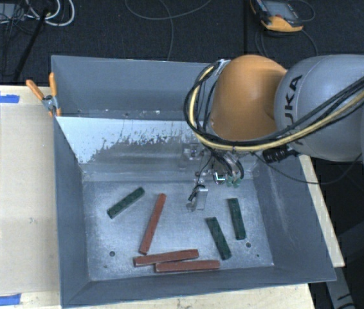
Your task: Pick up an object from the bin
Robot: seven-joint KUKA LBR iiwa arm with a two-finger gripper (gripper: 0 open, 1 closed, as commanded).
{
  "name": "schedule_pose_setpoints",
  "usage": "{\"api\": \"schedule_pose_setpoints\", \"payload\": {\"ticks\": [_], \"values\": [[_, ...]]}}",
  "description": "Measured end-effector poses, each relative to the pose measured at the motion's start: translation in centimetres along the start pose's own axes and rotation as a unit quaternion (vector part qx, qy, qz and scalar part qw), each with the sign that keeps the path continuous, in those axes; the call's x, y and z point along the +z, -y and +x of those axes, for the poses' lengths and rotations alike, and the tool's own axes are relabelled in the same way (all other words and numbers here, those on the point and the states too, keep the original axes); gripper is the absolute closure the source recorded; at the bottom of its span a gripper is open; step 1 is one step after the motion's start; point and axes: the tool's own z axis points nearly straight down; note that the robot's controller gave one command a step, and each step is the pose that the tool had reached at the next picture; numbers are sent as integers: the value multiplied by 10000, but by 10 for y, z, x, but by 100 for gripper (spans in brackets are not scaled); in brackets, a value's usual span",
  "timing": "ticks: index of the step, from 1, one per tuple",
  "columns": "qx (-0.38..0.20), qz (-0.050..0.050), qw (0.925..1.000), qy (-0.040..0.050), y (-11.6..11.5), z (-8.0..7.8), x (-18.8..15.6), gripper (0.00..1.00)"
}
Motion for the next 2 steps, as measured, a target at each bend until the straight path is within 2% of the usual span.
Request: {"api": "schedule_pose_setpoints", "payload": {"ticks": [1, 2], "values": [[914, -4, 9958, 3, -46, 70, 41, 0], [-306, -8, 9995, 77, -90, 72, -46, 0]]}}
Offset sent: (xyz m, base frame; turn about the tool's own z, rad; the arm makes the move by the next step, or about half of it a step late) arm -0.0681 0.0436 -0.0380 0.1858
